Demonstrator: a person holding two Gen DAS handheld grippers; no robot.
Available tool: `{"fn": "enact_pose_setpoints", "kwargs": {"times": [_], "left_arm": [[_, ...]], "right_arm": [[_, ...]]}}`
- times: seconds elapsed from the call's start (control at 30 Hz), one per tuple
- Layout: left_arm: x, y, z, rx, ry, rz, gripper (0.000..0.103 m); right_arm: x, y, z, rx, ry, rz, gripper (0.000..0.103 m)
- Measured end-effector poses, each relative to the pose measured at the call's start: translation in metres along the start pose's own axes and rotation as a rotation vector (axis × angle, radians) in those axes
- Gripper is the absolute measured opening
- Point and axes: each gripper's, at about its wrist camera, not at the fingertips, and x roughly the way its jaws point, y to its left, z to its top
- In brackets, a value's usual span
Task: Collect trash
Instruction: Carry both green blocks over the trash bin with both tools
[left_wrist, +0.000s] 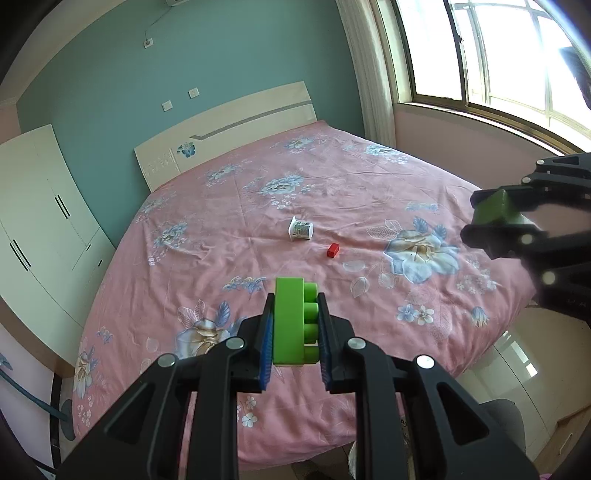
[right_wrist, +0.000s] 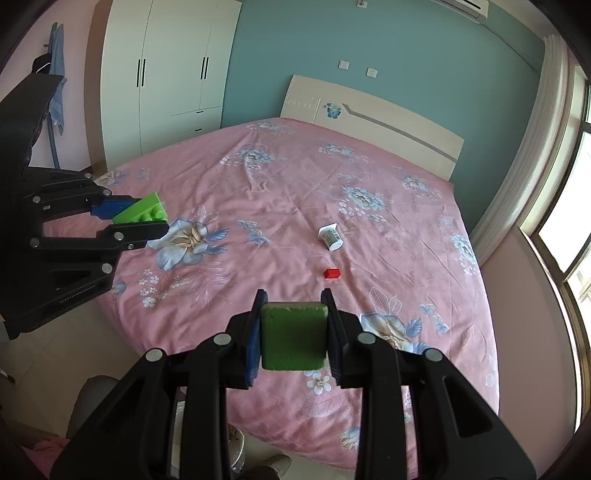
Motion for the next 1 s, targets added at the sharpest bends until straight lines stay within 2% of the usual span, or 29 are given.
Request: {"fn": "enact_pose_setpoints", "kwargs": {"times": [0.37,0.7,1.0], "left_arm": [[0.019,-0.015,-0.046,0.005,0.089,-0.038,0.023],[0.054,-0.031,-0.09,0.031,0.201,-0.056,0.023],[0.077,-0.049,-0.117,0.042,0.26,-0.111,0.023]], "right_arm": [[0.01,0.036,-0.039,-0.044,0.056,0.066,0.031],[0.051,0.053,-0.086,-0.057,0.171,0.116,0.031],[0.087,0.06,-0.122,-0.045,0.256,0.152,0.031]]}}
